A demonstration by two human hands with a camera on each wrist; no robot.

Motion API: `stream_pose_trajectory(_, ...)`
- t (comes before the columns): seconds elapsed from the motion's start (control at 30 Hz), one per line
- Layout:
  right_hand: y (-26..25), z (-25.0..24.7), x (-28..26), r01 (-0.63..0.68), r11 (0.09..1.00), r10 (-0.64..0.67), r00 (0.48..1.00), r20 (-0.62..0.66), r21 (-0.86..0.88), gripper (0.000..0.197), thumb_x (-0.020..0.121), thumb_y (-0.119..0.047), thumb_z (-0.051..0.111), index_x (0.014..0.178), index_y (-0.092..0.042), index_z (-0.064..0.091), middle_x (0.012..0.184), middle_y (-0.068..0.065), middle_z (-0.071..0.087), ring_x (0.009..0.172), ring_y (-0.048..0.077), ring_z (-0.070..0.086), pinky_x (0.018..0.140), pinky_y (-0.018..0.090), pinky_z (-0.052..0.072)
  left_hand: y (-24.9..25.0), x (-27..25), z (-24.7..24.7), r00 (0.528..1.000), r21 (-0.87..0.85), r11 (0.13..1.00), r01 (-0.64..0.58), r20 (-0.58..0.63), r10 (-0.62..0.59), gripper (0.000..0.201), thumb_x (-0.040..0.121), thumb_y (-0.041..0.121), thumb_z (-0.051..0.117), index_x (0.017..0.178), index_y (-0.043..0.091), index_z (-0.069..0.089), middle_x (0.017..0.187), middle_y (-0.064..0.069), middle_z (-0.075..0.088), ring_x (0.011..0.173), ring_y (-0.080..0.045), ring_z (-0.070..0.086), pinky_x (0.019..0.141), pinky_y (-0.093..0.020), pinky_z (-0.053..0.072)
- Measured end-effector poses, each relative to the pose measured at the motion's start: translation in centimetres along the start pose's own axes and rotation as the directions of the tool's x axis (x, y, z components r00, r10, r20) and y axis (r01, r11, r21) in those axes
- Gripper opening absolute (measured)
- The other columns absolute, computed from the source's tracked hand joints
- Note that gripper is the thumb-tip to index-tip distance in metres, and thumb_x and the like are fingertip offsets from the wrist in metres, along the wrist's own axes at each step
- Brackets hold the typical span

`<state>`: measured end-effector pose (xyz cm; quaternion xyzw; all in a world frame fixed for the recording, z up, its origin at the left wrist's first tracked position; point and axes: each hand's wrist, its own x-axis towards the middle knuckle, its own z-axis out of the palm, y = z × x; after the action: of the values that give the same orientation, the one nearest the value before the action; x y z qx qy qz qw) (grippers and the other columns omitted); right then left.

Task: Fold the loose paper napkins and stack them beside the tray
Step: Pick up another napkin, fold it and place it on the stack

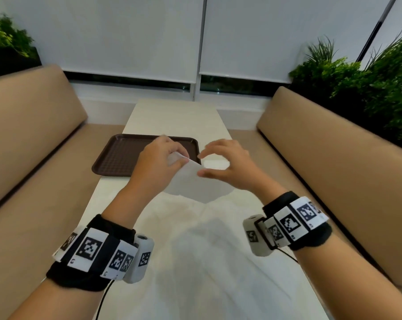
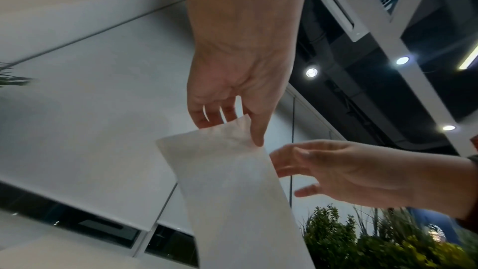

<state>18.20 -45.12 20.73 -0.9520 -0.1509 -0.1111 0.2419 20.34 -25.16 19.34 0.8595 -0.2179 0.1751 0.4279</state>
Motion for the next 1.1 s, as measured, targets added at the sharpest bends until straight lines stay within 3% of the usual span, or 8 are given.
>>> stream_pose_trajectory(0.13, -0.2, 1.5, 1.1, 0.035, 0.994, -0.032, 0.999, -0.026, 0.104, 0.013, 0.082, -0.040, 0.070, 0.093, -0.032, 0.071, 0.092, -0.018, 0.070, 0.089, 0.003, 0.061, 0.092, 0.041, 0.045, 0.8, 0.3, 0.0, 0.996, 0.128, 0.987, -0.094, 0.016, 0.093, 0.002, 0.085, 0.020, 0.068, 0.084, 0.022, 0.068, 0.113, 0.006, 0.048, 0.109, -0.011, 0.043, 0.097, -0.036, 0.035)
stream_pose_trajectory(0.3, 2.8, 2.0, 0.2, -0.020, 0.955, 0.022, 1.000, -0.003, 0.296, 0.008, 0.083, -0.019, 0.072, 0.089, -0.024, 0.071, 0.081, -0.010, 0.071, 0.080, 0.006, 0.066, 0.079, 0.027, 0.052, 0.3, 1.2, -0.4, 0.993, 0.014, 1.000, -0.025, 0.119, 0.023, 0.009, 0.091, 0.023, 0.058, 0.086, 0.030, 0.058, 0.089, 0.008, 0.063, 0.087, -0.015, 0.057, 0.076, -0.036, 0.047)
stream_pose_trajectory(0.37, 4.6, 2.2, -0.4, -0.082, 0.902, 0.081, 0.996, 0.020, 0.423, 0.018, 0.083, -0.014, 0.073, 0.091, -0.028, 0.064, 0.077, -0.009, 0.071, 0.078, 0.006, 0.067, 0.074, 0.024, 0.051, -0.5, 1.6, -0.3, 0.994, -0.119, 0.993, 0.016, 0.111, -0.003, 0.014, 0.091, 0.017, 0.060, 0.090, 0.031, 0.056, 0.093, 0.012, 0.062, 0.093, -0.013, 0.058, 0.081, -0.032, 0.046)
stream_pose_trajectory(0.5, 8.4, 2.7, -1.7, -0.146, 0.825, 0.146, 0.988, 0.044, 0.546, 0.021, 0.087, -0.015, 0.067, 0.087, -0.032, 0.054, 0.080, 0.002, 0.071, 0.076, 0.025, 0.064, 0.069, 0.039, 0.048, -2.5, 2.3, 0.7, 0.980, -0.288, 0.949, 0.126, 0.184, -0.075, 0.029, 0.091, 0.004, 0.058, 0.078, 0.029, 0.066, 0.085, 0.014, 0.066, 0.086, -0.007, 0.061, 0.079, -0.027, 0.043)
stream_pose_trajectory(0.63, 12.6, 4.7, -2.7, -0.296, 0.744, 0.225, 0.955, 0.193, 0.600, 0.024, 0.090, -0.011, 0.056, 0.078, -0.028, 0.067, 0.084, -0.003, 0.064, 0.079, 0.015, 0.058, 0.076, 0.034, 0.046, -5.5, 2.5, 4.4, 0.900, -0.271, 0.879, 0.392, 0.312, -0.305, 0.043, 0.093, 0.001, 0.052, 0.070, 0.028, 0.076, 0.086, 0.010, 0.072, 0.091, -0.011, 0.065, 0.081, -0.027, 0.048)
stream_pose_trajectory(0.8, 18.2, 4.5, -1.6, -0.529, 0.608, 0.394, 0.849, 0.353, 0.592, 0.021, 0.083, -0.001, 0.067, 0.103, -0.009, 0.065, 0.111, 0.004, 0.064, 0.080, 0.013, 0.068, 0.070, 0.025, 0.054, -8.9, 5.0, 10.6, 0.744, -0.278, 0.764, 0.583, 0.560, -0.364, 0.042, 0.084, -0.011, 0.057, 0.105, 0.023, 0.069, 0.111, -0.007, 0.067, 0.098, -0.020, 0.066, 0.083, -0.031, 0.055)
stream_pose_trajectory(0.97, 23.7, 3.2, 4.2, -0.547, 0.660, 0.604, 0.794, 0.069, 0.515, 0.019, 0.088, 0.001, 0.059, 0.082, -0.013, 0.071, 0.086, 0.001, 0.066, 0.066, 0.007, 0.059, 0.055, 0.012, 0.046, -10.4, 10.4, 17.6, 0.804, -0.312, 0.769, 0.558, 0.430, -0.409, 0.030, 0.088, -0.005, 0.057, 0.091, 0.022, 0.069, 0.097, 0.003, 0.062, 0.088, -0.018, 0.056, 0.069, -0.020, 0.045)
stream_pose_trajectory(1.1, 27.6, 5.0, 8.4, -0.638, 0.693, 0.673, 0.740, 0.018, 0.336, 0.034, 0.084, 0.003, 0.056, 0.115, -0.008, 0.063, 0.115, 0.011, 0.057, 0.090, 0.022, 0.059, 0.067, 0.021, 0.050, -11.6, 13.7, 23.1, 0.830, -0.251, 0.817, 0.520, 0.375, -0.413, 0.030, 0.089, -0.008, 0.053, 0.097, 0.016, 0.067, 0.100, -0.007, 0.061, 0.079, -0.018, 0.056, 0.069, -0.023, 0.045)
